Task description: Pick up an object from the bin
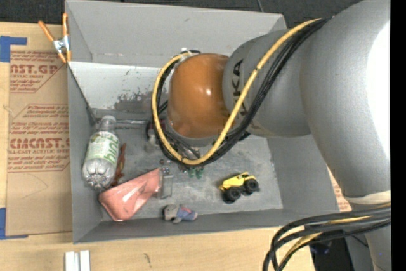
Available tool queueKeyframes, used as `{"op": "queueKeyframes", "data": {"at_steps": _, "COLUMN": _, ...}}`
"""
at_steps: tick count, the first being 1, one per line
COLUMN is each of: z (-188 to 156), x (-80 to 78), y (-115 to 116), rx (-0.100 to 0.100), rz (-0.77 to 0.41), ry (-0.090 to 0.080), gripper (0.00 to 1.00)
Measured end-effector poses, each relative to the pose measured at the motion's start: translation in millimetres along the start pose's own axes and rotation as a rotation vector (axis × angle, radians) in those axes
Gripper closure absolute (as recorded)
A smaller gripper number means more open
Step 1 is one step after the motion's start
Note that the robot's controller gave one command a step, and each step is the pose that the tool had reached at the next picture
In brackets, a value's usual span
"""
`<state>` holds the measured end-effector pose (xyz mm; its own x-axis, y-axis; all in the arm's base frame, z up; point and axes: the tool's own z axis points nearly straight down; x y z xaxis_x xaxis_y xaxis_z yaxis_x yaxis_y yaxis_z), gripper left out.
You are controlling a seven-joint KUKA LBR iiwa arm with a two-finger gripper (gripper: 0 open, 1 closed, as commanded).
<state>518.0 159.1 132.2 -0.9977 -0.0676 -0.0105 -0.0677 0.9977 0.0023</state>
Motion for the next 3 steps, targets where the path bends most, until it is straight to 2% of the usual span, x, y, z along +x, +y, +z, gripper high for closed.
{"op": "queueKeyframes", "data": {"at_steps": 1, "z": 31.2, "x": 10.0, "y": 10.2, "rx": 0.001, "rz": -0.157, "ry": 0.012, "gripper": 0.0}}
{"op": "queueKeyframes", "data": {"at_steps": 2, "z": 60.0, "x": 28.5, "y": 23.8, "rx": -0.004, "rz": -0.256, "ry": -0.005, "gripper": 1.0}}
{"op": "queueKeyframes", "data": {"at_steps": 3, "z": 60.0, "x": 28.5, "y": 23.8, "rx": -0.004, "rz": -0.256, "ry": -0.005, "gripper": 1.0}}
